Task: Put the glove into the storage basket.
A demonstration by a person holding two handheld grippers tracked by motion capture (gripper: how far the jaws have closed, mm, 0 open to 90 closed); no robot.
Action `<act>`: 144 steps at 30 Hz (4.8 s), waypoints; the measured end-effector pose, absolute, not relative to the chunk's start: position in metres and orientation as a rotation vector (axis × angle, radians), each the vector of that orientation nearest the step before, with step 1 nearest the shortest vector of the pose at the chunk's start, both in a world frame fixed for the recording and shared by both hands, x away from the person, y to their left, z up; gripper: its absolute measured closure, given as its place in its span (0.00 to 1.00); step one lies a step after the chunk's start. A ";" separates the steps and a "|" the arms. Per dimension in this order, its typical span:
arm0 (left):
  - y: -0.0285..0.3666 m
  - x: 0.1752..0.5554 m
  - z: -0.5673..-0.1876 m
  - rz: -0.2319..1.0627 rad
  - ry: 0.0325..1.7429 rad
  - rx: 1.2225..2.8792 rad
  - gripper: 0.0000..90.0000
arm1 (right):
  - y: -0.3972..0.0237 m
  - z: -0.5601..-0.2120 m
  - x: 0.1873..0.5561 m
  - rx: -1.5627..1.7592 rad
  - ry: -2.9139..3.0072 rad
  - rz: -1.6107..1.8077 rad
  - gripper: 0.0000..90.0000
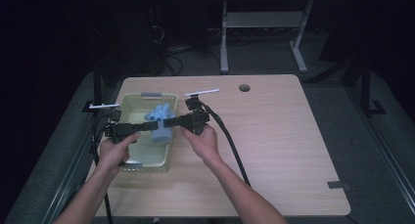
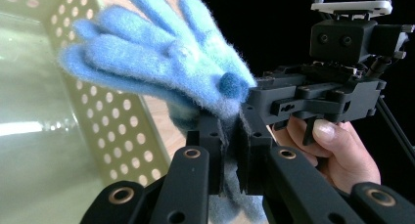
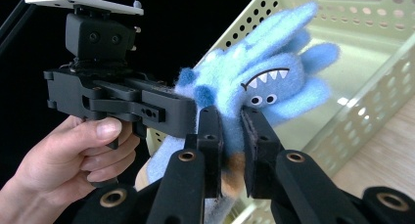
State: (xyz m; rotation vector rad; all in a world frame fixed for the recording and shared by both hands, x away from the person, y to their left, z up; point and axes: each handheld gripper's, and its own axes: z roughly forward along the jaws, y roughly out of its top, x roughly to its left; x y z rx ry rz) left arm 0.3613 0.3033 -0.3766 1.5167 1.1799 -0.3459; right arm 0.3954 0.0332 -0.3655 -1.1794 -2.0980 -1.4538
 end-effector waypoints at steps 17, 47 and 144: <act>0.327 0.360 -0.375 -0.324 1.209 1.521 0.92 | 0.057 -0.367 0.399 -1.158 -2.097 -1.437 0.88; 0.348 0.369 -0.386 -0.319 1.288 1.574 0.92 | 0.083 -0.393 0.413 -1.183 -2.058 -1.388 0.85; 0.322 0.404 -0.413 -0.028 1.707 2.097 0.76 | 0.010 -0.381 0.398 -1.269 -2.072 -1.471 0.73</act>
